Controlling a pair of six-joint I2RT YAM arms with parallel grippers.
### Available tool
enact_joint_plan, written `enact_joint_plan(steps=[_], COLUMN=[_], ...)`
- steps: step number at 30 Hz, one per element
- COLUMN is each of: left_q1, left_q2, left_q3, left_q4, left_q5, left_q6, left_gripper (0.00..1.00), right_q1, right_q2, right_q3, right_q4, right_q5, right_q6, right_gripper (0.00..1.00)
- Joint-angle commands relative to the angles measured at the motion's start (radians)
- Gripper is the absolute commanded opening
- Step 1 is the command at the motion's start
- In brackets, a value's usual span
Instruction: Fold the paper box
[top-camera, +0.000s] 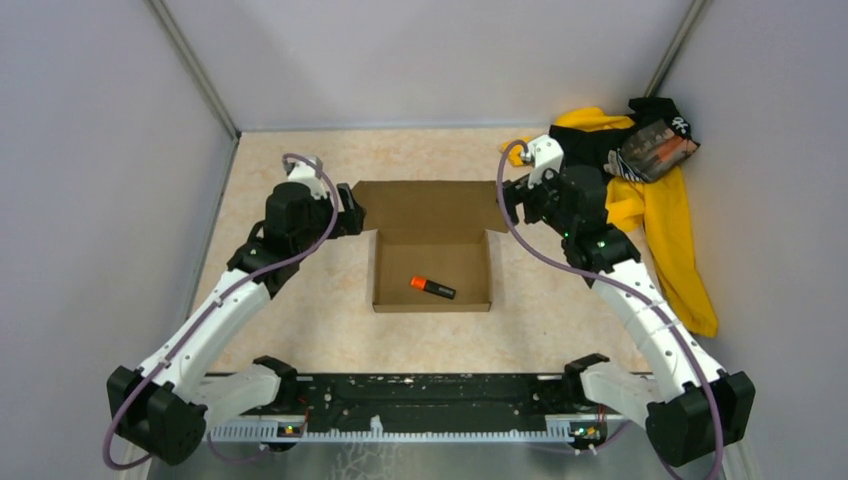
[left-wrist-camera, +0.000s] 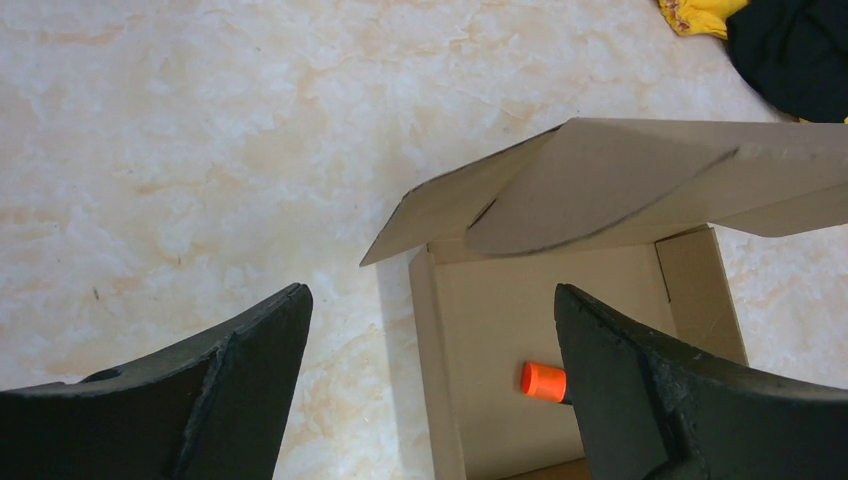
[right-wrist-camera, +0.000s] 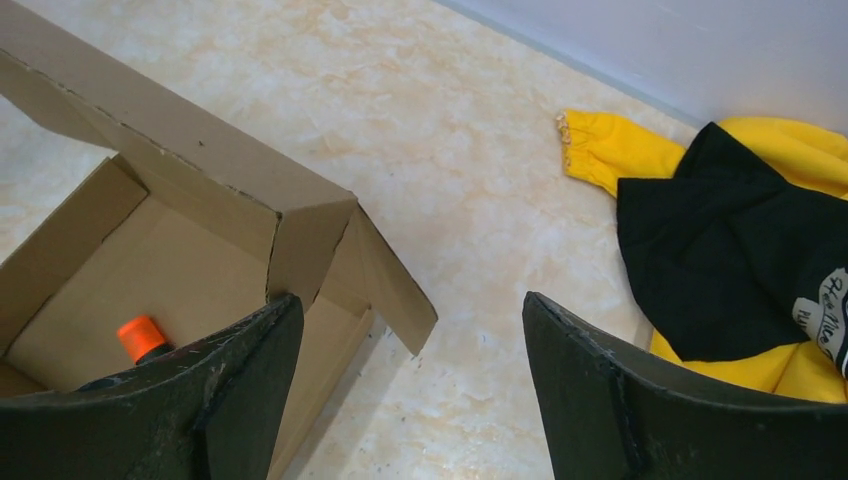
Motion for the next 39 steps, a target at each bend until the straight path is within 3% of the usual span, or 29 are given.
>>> enact_joint_plan(steps=[1,22,32,39], left_q1=[-0.006,-0.005,0.005,0.007], left_q2=[0.031,0.128,0.144,0.176], left_q3=[0.078,0.217,0.267,0.313], left_q4=[0.016,-0.064,-0.136,-0.195], left_q5=[0.042,0.111,0.068,0.057], left_q6=[0.055,0.16,0.233,0.297], left_gripper=[0.97,0.98,0.99,0.99], right_q1=[0.001,0.0,0.0,0.0], right_q2=[0.039,-0.015,0.117,0.215], right_q3=[0.082,0.167,0.249,0.307], right_q4=[-0.042,-0.101,-0.112,-0.149], right_q5=[-0.075,-0.113,-0.14,-0.156], right_q6=[-0.033,-0.045,-0.114,-0.177], right_gripper=[0.78,0.82,0.81,0.74])
